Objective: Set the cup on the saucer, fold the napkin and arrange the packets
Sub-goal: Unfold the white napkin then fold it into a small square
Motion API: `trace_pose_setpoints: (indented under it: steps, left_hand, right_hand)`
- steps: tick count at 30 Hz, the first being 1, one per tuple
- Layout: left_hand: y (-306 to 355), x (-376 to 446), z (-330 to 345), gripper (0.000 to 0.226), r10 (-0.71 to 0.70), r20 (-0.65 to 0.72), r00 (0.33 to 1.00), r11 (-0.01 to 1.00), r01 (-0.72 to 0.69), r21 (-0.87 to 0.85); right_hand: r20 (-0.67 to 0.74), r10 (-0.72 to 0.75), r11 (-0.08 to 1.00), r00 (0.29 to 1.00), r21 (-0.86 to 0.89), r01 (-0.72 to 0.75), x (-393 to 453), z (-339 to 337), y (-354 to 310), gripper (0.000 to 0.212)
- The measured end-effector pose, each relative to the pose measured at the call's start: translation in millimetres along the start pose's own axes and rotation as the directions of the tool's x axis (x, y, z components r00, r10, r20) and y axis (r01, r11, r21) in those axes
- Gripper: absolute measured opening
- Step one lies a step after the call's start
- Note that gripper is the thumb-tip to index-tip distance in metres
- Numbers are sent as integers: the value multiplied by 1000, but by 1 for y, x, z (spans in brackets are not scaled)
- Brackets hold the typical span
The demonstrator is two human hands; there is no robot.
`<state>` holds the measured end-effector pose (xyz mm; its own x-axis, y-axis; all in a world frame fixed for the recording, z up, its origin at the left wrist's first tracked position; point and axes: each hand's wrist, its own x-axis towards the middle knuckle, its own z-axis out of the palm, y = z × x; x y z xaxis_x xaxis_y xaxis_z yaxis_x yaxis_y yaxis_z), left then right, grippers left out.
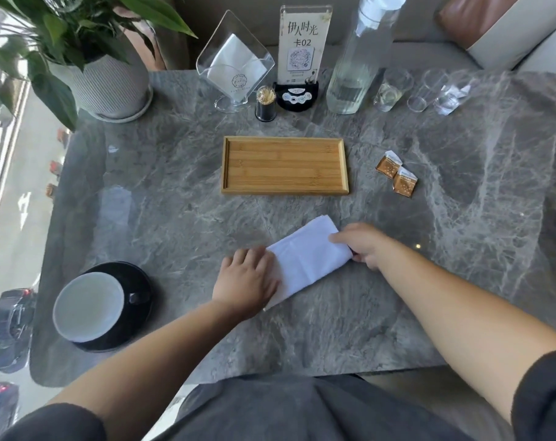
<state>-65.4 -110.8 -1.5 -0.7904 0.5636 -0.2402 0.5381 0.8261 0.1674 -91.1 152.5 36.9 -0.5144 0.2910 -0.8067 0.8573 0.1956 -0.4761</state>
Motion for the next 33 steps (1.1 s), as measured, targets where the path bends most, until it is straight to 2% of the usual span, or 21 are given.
trace_pose_setpoints:
  steps: [1, 3, 6, 8, 11, 16, 21, 26, 33]
  left_hand:
    - [5, -4, 0, 48, -24, 25, 999, 998, 25, -51]
    - [19, -16, 3, 45, -36, 121, 992, 974, 61, -218]
    - [40, -31, 6, 48, 18, 254, 967, 926, 79, -368]
    - [43, -27, 5, 51, 9, 268, 963, 932, 89, -352]
    - [23, -7, -2, 52, -29, 190, 981, 971, 73, -227]
    - [-8, 6, -11, 49, 82, 192, 978, 995, -70, -69]
    - [-15, -4, -3, 51, 164, 132, 978, 986, -161, -36]
    - [-14, -5, 1, 51, 187, 59, 981, 982, -187, -6]
    - [-16, -11, 5, 46, 241, -4, 971, 971, -241, -1]
  right_hand:
    - [-24, -106, 986, 994, -130, 102, 4, 0, -7, 16]
    - [-28, -293, 890, 956, -372, 262, 12, 3, -25, 18]
    - [136, -424, 638, 895, -657, 402, 18, 11, -54, 18]
    - [260, -455, 499, 852, -717, 486, 21, 19, -65, 17]
    - [354, -513, 384, 782, -720, 578, 21, 26, -71, 14]
    - [367, -593, 302, 717, -725, 620, 12, 24, -67, 13]
    - [320, -665, 311, 675, -702, 640, -7, 17, -52, 13]
    - [310, -750, 236, 584, -698, 675, -37, 18, -29, 13]
    - [259, -775, 260, 576, -701, 664, -67, 19, 13, 9]
